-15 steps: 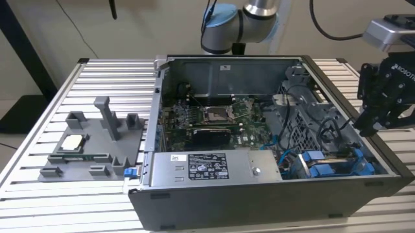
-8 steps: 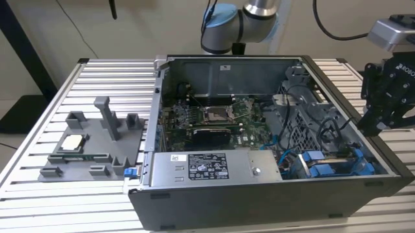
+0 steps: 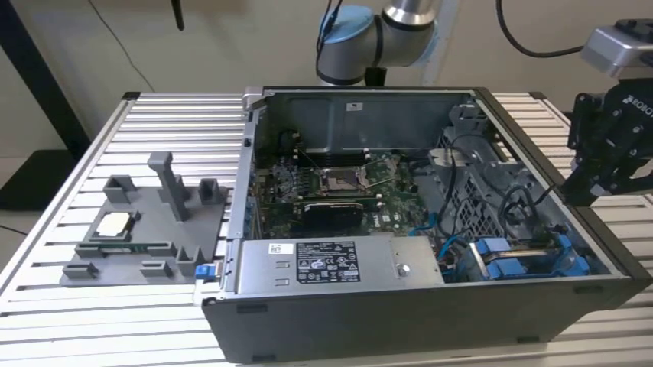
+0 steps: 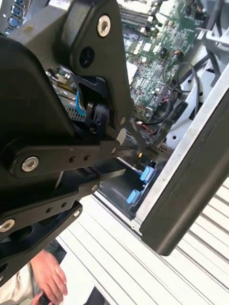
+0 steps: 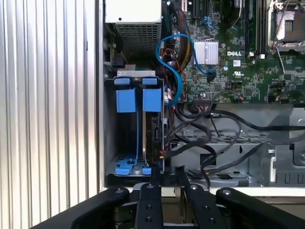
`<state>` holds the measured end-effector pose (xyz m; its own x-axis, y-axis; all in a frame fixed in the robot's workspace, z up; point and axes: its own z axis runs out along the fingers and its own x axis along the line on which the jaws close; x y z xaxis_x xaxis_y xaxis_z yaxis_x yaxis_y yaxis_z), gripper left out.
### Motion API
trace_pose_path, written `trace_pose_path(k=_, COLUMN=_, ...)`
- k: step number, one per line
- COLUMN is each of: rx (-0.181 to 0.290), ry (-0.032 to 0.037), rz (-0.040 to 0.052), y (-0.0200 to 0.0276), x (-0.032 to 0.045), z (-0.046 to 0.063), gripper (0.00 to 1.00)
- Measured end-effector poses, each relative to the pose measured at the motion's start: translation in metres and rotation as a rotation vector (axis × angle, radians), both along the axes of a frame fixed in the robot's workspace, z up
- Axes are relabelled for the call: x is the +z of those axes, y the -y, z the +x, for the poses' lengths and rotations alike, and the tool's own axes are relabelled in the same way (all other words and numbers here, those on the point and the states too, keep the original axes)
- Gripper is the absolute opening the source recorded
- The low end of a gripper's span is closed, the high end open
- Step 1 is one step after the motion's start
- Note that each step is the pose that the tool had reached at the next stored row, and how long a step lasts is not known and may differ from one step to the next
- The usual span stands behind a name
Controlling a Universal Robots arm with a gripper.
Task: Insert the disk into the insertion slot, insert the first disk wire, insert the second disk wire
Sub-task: 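Insert the second disk wire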
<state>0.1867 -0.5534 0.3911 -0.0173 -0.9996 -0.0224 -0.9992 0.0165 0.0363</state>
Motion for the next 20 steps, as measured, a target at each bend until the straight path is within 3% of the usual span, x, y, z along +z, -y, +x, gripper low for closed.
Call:
trace_pose_path(k=2, rx=0.000, ry=0.0000, rz=0.0150, y=-0.0001, x=-0.0008, z=0.006, gripper=0.27)
trace_pose_path(k=4, rx=0.000, ry=-0.0004, rz=0.0241, y=0.0000, x=-0.0019, z=0.010, gripper=0.27)
trace_pose_path(k=13, rx=0.000, ry=-0.0005, rz=0.0279, y=-0.0001, x=-0.0021, z=0.011, gripper=0.27)
trace_pose_path(k=20, rx=0.000, ry=-0.0009, rz=0.0287, y=-0.0001, x=-0.0029, z=0.020, gripper=0.27)
